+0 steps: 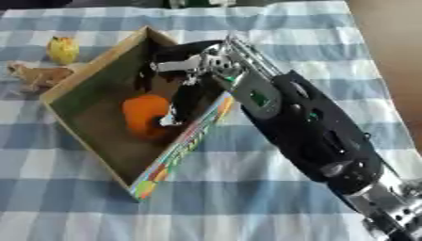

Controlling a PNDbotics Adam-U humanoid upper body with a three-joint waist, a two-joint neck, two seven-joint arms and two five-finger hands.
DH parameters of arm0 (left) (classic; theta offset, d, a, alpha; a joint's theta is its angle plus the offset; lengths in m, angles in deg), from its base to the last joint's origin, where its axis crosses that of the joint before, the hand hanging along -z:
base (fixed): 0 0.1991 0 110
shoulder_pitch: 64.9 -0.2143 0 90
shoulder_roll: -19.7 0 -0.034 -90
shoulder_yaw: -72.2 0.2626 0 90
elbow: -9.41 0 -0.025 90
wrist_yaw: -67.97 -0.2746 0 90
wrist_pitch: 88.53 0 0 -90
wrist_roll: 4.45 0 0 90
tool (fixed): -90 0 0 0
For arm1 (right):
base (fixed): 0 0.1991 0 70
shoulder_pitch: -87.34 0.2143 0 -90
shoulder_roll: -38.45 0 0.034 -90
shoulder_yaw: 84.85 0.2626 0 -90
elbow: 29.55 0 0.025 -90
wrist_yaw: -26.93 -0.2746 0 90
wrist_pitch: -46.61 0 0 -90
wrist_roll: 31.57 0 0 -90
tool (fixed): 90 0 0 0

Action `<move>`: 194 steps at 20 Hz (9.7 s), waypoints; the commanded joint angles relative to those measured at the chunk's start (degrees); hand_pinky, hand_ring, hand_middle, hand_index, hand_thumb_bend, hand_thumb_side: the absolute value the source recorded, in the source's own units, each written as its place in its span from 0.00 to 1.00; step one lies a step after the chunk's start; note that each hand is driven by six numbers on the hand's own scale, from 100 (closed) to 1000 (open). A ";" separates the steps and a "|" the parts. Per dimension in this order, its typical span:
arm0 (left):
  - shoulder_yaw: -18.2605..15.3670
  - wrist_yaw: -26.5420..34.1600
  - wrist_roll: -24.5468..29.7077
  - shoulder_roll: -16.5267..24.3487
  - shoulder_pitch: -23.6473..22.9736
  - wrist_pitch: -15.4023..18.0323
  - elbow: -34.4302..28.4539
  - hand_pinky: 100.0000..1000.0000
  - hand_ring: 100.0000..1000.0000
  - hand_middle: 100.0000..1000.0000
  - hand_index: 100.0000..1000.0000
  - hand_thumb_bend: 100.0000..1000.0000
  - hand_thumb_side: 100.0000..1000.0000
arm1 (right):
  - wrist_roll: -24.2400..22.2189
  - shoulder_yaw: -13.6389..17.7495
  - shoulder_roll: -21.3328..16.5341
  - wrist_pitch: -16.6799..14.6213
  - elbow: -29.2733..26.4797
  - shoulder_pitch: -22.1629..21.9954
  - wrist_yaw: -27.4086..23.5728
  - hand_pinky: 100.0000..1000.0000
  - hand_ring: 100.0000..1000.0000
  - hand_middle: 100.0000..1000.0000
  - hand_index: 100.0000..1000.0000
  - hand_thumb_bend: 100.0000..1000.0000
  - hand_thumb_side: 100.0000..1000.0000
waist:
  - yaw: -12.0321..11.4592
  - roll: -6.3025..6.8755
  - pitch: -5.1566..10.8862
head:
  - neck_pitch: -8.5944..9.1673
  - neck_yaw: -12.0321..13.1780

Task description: Pick up objects on the table and place them in the box.

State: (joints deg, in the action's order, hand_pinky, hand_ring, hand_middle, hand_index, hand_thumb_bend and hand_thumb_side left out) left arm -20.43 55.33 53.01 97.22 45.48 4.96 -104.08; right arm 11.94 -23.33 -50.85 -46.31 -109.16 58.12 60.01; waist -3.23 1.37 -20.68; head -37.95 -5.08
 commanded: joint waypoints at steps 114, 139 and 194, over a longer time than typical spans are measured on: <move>9.79 -49.30 84.51 31.03 38.51 13.84 49.18 0.69 0.84 0.77 0.92 0.39 0.21 | 50.18 32.47 -13.57 8.73 -34.98 -24.30 -40.15 0.78 0.94 0.64 0.82 0.00 0.52 | 6.59 2.45 0.58 | 1.74 6.67; 10.72 -51.47 84.51 29.37 37.73 13.94 52.09 0.62 0.78 0.70 0.82 0.25 0.19 | 50.02 33.19 -12.86 9.00 -34.98 -24.80 -40.15 0.78 0.94 0.64 0.82 0.01 0.51 | 7.24 2.44 -0.22 | 2.51 7.17; 10.77 -52.28 84.51 29.08 36.00 7.47 48.96 0.33 0.50 0.39 0.49 0.00 0.16 | 50.27 34.43 -11.14 10.60 -34.98 -25.53 -38.86 0.79 0.94 0.63 0.82 0.02 0.52 | 7.22 1.79 0.08 | 2.71 7.72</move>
State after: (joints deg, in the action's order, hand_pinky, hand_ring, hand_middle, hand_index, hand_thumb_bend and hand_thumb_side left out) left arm -9.15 2.95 137.06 125.41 80.92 12.44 -54.02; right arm 62.08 10.44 -61.37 -35.84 -143.03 32.11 20.85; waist 3.93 3.41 -22.03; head -35.71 2.44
